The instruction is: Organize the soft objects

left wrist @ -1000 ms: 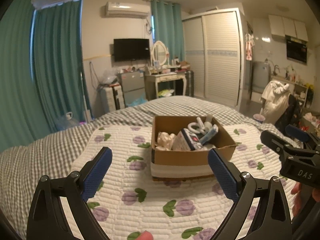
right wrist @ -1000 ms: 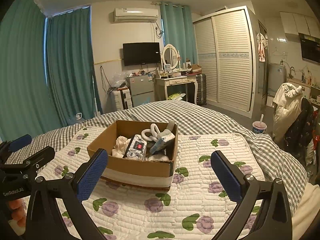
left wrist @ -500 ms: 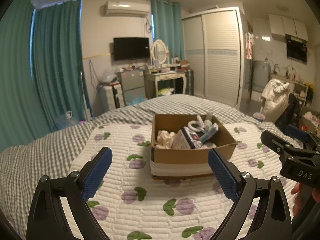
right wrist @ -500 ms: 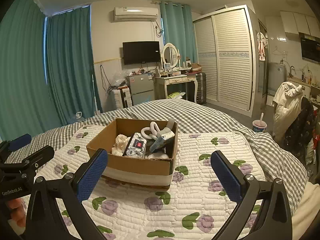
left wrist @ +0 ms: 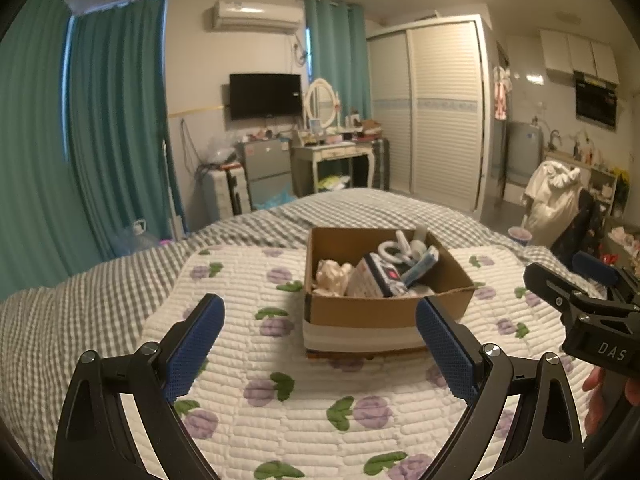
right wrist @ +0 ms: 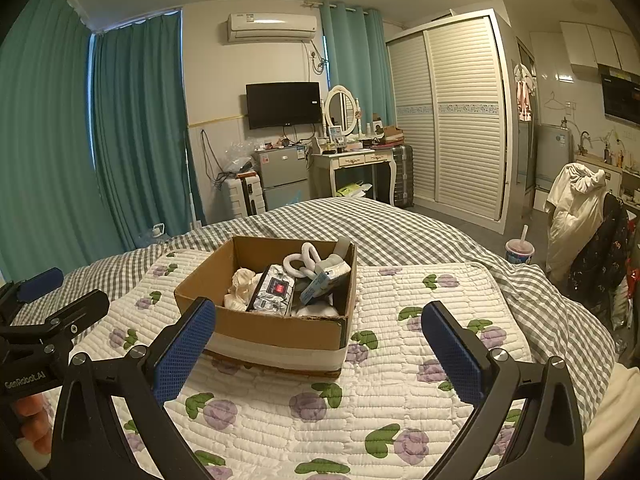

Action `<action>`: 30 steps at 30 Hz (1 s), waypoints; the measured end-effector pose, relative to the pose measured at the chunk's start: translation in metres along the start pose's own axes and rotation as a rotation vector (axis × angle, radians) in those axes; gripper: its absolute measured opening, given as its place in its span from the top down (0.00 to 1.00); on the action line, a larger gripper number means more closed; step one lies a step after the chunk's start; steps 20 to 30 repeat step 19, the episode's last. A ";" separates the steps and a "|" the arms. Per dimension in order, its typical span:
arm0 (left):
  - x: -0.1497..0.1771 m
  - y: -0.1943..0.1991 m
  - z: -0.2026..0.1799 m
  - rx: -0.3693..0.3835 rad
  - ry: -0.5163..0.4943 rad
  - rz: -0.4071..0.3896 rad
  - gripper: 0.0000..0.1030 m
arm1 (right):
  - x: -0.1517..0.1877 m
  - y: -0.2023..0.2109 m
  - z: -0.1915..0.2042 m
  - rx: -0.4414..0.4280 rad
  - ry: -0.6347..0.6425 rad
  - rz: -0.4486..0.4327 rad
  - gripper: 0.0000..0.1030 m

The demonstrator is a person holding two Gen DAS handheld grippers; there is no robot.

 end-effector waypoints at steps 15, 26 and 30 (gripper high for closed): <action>0.001 -0.001 0.000 -0.001 -0.012 0.000 0.05 | 0.001 0.000 0.000 -0.001 0.001 0.005 0.00; 0.001 -0.001 0.000 0.002 -0.017 0.001 0.05 | 0.002 0.000 0.000 -0.003 0.000 0.006 0.00; 0.001 -0.001 0.000 0.002 -0.017 0.001 0.05 | 0.002 0.000 0.000 -0.003 0.000 0.006 0.00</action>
Point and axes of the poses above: each gripper's, at about its wrist camera, not at the fingertips, and y roughly against the way its jaws point, z to its left, x to its underside, the point moved 6 cm from there along -y, roughly the way its jaws point, and after that the axes turned 10 degrees about -z, right-handed, at the moved point
